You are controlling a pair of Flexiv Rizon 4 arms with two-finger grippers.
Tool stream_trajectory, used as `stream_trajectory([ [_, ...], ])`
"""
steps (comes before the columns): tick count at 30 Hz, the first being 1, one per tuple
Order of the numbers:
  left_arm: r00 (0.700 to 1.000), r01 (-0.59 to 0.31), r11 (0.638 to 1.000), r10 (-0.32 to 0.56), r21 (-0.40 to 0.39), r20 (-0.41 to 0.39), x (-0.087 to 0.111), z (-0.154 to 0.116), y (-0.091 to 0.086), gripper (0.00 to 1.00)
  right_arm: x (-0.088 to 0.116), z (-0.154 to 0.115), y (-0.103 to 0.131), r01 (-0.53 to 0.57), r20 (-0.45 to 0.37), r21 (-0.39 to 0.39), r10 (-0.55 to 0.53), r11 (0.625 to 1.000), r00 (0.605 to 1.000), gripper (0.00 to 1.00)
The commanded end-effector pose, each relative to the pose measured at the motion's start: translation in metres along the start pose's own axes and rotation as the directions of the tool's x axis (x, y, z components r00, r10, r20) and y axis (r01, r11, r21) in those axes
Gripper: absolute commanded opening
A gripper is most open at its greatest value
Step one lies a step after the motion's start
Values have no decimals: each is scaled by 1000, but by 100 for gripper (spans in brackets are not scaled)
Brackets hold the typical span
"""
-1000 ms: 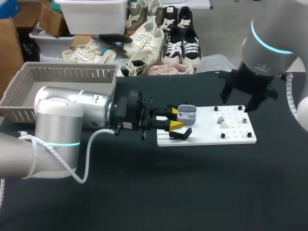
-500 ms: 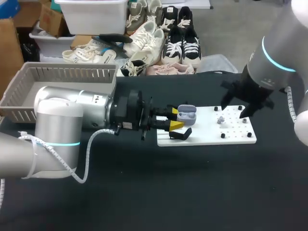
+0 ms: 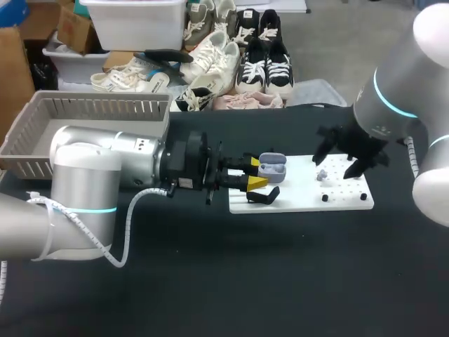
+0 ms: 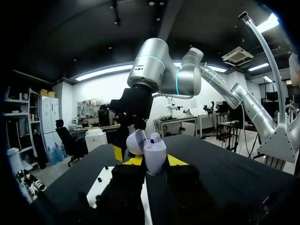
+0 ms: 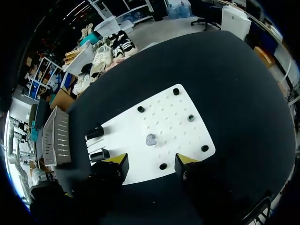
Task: Pick up each earbud case from the left stands, insert the matching earbuds, close the lid, and place the case in the box.
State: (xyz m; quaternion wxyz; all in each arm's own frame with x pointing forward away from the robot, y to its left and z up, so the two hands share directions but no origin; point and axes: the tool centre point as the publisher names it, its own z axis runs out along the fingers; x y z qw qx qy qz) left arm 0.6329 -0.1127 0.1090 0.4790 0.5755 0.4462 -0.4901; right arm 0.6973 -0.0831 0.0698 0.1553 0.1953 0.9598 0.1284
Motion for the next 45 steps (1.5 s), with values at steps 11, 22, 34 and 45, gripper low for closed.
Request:
stream_trajectory([
  [11, 1000, 0, 1000, 0, 0, 0, 0, 0, 0, 0, -8, 26, -1, 9, -21, -8, -9, 1000, 1000, 48],
  [22, 1000, 0, 1000, 0, 0, 0, 0, 0, 0, 0, -10, 36, 1, 5, -59, -22, -6, 1000, 998, 46],
  [34, 1000, 0, 1000, 0, 0, 0, 0, 0, 0, 0, -12, 46, 3, 2, -69, -15, -3, 1000, 998, 42],
  [45, 1000, 0, 1000, 0, 0, 0, 0, 0, 0, 0, -10, 49, 5, -3, -72, -10, 2, 1000, 997, 36],
])
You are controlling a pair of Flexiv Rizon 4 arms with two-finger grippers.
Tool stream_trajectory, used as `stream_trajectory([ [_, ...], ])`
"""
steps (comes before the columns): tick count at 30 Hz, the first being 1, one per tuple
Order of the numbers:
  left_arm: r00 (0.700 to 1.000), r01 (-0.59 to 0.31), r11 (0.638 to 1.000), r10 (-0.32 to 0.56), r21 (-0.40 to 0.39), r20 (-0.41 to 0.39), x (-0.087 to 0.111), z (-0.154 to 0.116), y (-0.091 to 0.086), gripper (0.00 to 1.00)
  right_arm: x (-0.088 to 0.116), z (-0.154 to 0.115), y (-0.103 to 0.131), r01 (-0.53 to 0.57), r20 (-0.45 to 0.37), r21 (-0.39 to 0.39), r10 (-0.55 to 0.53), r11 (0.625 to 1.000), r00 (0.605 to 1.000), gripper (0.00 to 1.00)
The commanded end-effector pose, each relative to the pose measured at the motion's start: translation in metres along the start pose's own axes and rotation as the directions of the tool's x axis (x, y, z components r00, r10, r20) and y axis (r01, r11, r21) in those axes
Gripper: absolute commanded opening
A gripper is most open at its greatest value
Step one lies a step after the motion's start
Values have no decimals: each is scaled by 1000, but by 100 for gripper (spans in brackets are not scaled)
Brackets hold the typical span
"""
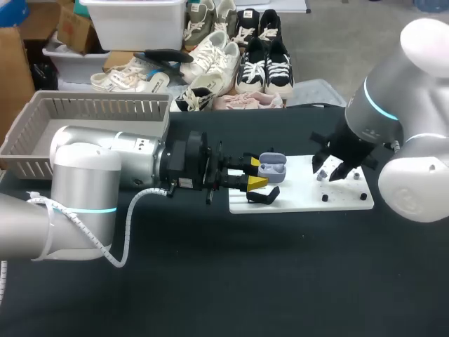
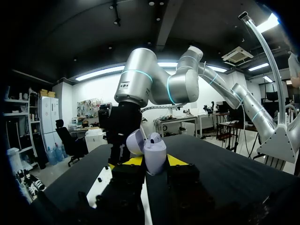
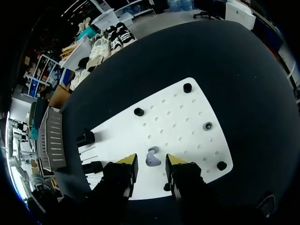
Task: Pick up each earbud case from the left stands, insert the matching earbuds, close the lid, and place the case in the box.
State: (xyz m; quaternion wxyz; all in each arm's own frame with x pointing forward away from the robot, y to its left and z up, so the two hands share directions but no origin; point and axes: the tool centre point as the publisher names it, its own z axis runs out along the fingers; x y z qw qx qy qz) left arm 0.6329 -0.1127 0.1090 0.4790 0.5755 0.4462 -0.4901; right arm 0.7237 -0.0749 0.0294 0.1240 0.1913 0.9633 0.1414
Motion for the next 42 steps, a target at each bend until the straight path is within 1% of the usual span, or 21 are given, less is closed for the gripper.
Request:
stream_trajectory([
  [1, 1000, 0, 1000, 0, 0, 0, 0, 0, 0, 0, -1, 2, 1, 0, -5, 4, 0, 1000, 1000, 36],
  [8, 1000, 0, 1000, 0, 0, 0, 0, 0, 0, 0, -1, 5, 1, -3, -10, 10, 3, 1000, 1000, 34],
  [10, 1000, 0, 1000, 0, 0, 0, 0, 0, 0, 0, -1, 5, 1, -3, -11, 12, 3, 1000, 1000, 24],
  [11, 1000, 0, 1000, 0, 0, 0, 0, 0, 0, 0, -1, 5, 1, -4, -10, 12, 4, 1000, 1000, 14],
  [13, 1000, 0, 1000, 0, 0, 0, 0, 0, 0, 0, -1, 5, 1, -4, -10, 13, 4, 1000, 1000, 3],
  [14, 1000, 0, 1000, 0, 0, 0, 0, 0, 0, 0, -1, 5, 1, -3, -10, 13, 3, 1000, 1000, 0],
  [27, 1000, 0, 1000, 0, 0, 0, 0, 0, 0, 0, 1, 3, 1, 0, -12, 15, 0, 1000, 1000, 0],
  [42, 1000, 0, 1000, 0, 0, 0, 0, 0, 0, 0, 7, -25, -2, -12, 28, -12, 12, 1000, 1000, 0],
])
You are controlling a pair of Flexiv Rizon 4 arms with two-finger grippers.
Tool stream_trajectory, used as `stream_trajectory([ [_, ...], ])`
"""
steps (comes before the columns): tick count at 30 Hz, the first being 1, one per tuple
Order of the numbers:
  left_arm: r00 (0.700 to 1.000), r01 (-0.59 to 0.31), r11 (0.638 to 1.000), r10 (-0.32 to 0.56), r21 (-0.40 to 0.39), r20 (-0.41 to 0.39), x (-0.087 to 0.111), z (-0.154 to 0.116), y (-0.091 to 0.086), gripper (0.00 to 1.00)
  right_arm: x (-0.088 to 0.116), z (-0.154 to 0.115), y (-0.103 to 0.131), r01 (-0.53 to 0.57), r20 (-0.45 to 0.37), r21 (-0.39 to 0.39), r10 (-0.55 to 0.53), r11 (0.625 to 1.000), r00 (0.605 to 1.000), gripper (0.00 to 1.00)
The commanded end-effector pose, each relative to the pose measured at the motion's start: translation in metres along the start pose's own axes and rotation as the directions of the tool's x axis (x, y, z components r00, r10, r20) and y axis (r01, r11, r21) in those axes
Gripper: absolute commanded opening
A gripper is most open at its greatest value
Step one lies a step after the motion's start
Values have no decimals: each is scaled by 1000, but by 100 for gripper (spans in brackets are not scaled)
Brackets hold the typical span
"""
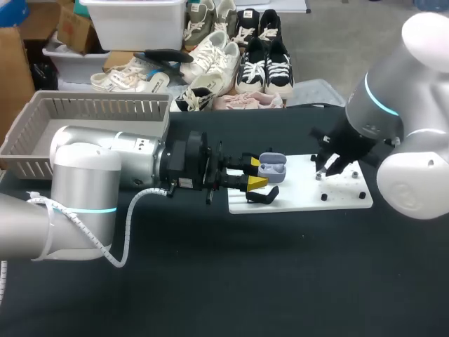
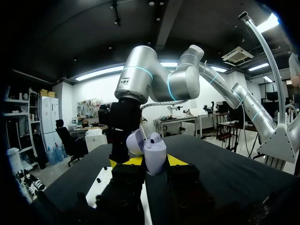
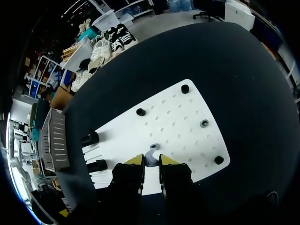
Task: Pick up each earbud case from the left stands, insert the matching earbuds, close the lid, and place the case in the box.
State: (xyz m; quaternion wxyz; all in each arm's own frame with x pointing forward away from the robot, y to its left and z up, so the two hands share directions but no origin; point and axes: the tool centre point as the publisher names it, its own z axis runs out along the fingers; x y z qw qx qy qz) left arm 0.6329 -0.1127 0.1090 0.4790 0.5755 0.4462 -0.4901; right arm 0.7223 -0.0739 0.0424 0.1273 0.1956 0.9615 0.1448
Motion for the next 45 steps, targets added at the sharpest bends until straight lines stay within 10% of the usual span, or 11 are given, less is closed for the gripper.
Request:
stream_trajectory([
  [1, 1000, 0, 1000, 0, 0, 0, 0, 0, 0, 0, 8, -15, -7, -4, 28, -6, 5, 1000, 1000, 0],
  [45, 1000, 0, 1000, 0, 0, 0, 0, 0, 0, 0, 88, -174, 25, 342, -33, 84, -341, 936, 940, 0],
])
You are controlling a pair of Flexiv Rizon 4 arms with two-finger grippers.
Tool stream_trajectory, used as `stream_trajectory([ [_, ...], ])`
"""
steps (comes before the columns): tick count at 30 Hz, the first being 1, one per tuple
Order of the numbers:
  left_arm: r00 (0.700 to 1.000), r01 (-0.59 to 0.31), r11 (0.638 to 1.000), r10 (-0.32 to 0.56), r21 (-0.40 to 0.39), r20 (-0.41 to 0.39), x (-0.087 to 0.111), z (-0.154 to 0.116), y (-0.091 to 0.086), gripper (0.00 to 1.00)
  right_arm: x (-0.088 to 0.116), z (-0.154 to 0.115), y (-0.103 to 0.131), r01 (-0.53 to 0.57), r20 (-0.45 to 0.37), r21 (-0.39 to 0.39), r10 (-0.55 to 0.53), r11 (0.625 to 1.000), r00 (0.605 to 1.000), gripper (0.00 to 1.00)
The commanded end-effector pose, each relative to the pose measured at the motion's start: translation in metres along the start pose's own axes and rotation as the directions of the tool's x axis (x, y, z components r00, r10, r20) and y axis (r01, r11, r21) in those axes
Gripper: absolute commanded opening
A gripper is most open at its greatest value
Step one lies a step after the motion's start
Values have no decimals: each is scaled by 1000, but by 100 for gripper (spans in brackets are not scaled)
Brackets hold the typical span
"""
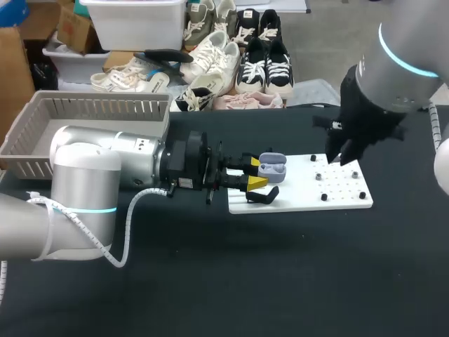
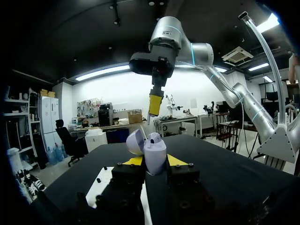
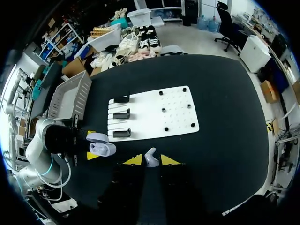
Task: Pick up each earbud case from the left stands, insert the matching earbuds, close the lid, and place the case in the box.
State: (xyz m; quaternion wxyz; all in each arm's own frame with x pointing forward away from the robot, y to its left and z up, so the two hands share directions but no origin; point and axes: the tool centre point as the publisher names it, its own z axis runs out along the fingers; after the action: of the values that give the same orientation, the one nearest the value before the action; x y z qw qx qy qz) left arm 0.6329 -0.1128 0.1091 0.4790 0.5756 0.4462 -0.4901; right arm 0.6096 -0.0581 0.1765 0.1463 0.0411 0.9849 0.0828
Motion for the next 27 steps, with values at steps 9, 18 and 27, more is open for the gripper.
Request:
stream_trajectory([
  [9, 1000, 0, 1000, 0, 0, 0, 0, 0, 0, 0, 21, -27, 16, 199, -93, -18, -200, 980, 975, 0],
  [18, 1000, 0, 1000, 0, 0, 0, 0, 0, 0, 0, 27, -30, 40, 253, -127, -34, -255, 967, 959, 0],
  [27, 1000, 0, 1000, 0, 0, 0, 0, 0, 0, 0, 29, -34, 70, 268, -138, -30, -270, 963, 953, 0],
])
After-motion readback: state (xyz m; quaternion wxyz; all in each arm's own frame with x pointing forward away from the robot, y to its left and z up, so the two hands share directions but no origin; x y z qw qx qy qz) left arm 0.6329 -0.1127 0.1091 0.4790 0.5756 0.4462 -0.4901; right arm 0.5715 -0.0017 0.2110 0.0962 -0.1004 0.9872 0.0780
